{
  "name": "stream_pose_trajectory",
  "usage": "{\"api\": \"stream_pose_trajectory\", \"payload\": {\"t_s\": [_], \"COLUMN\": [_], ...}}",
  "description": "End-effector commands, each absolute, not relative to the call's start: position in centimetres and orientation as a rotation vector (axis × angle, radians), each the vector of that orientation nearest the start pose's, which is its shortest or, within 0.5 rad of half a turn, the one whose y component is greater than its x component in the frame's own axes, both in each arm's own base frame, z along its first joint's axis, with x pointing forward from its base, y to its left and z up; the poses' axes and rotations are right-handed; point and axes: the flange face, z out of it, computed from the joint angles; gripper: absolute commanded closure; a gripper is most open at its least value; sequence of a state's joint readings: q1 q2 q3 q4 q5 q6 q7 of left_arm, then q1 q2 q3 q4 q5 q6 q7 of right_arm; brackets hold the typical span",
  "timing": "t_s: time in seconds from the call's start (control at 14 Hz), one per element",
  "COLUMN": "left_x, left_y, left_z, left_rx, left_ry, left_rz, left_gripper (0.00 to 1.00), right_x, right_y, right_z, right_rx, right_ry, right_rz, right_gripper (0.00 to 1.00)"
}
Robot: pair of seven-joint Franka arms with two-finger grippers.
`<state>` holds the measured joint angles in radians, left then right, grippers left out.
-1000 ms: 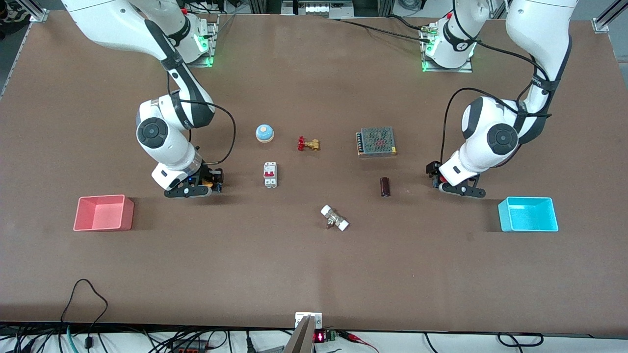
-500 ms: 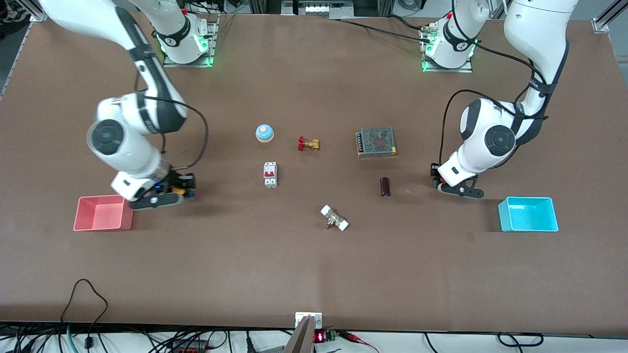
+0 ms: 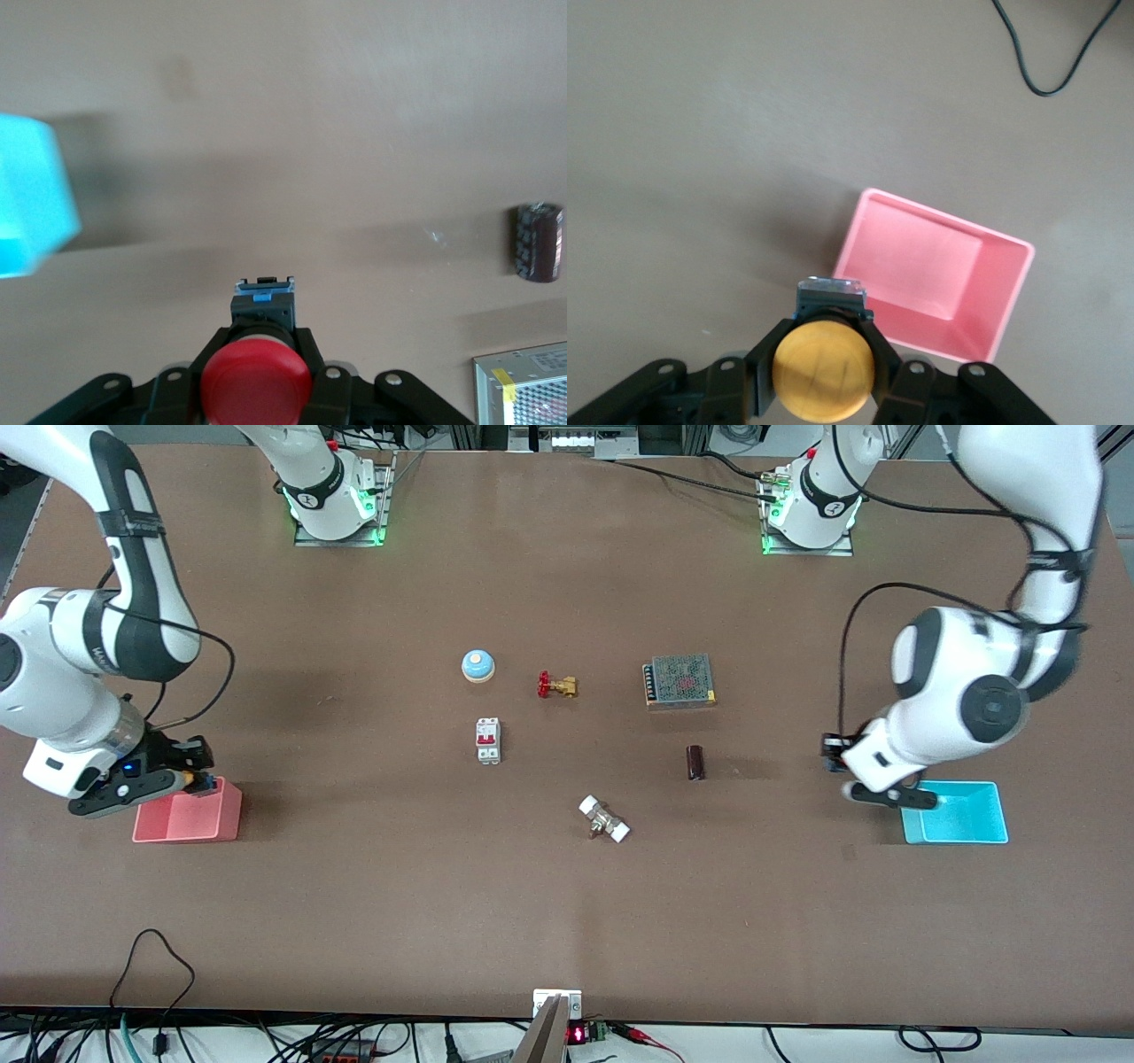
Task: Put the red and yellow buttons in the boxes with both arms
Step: 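Carry the yellow button toward the pink box while the left gripper carries the red button, then lower both buttons into their boxes and open both grippers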
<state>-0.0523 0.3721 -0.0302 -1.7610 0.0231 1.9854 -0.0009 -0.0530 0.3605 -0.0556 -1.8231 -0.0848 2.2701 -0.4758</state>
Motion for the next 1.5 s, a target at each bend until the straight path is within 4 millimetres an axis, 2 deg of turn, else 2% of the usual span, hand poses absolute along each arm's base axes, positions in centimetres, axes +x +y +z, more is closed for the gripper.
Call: {"api": "stream_pose_trajectory", "payload": {"t_s": [0.0,0.14,0.21,0.36,0.57,0.71,1.0,1.29,1.36,1.43], "left_x": [66.0,67.1,67.6,68.1,68.1,67.7,67.5,67.0,67.0,67.0], "left_y": [-1.0,3.3,5.5,8.5,10.6,12.2,13.2,13.6,13.5,13.5], "left_z": [36.9,35.5,34.2,31.2,27.5,25.6,23.3,21.7,21.7,21.7], "left_rx": [-2.998,-2.945,-2.951,-2.975,-2.994,-3.01,-3.022,-3.067,-3.067,-3.067], "left_ry": [0.154,0.122,0.114,0.113,0.122,0.107,0.096,0.043,0.045,0.047], "left_rz": [0.185,0.194,0.213,0.236,0.216,0.248,0.227,0.254,0.256,0.257], "left_gripper": [0.87,0.86,0.85,0.85,0.85,0.83,0.82,0.73,0.61,0.42], "right_x": [66.3,66.8,67.0,67.4,67.4,67.2,66.9,66.7,66.6,66.6], "right_y": [-9.9,-11.5,-12.0,-12.3,-12.2,-11.9,-11.9,-11.9,-11.9,-12.0], "right_z": [33.4,32.0,31.2,30.1,28.2,26.8,25.3,24.5,24.3,24.2], "right_rx": [-3.164,-3.174,-3.175,-3.172,-3.135,-3.117,-3.098,-3.094,-3.093,-3.094], "right_ry": [-0.77,-0.787,-0.775,-0.754,-0.664,-0.727,-0.765,-0.762,-0.762,-0.759], "right_rz": [-0.131,-0.205,-0.229,-0.252,-0.249,-0.213,-0.172,-0.152,-0.147,-0.149], "right_gripper": [0.64,0.64,0.64,0.64,0.64,0.64,0.63,0.57,0.57,0.56]}}
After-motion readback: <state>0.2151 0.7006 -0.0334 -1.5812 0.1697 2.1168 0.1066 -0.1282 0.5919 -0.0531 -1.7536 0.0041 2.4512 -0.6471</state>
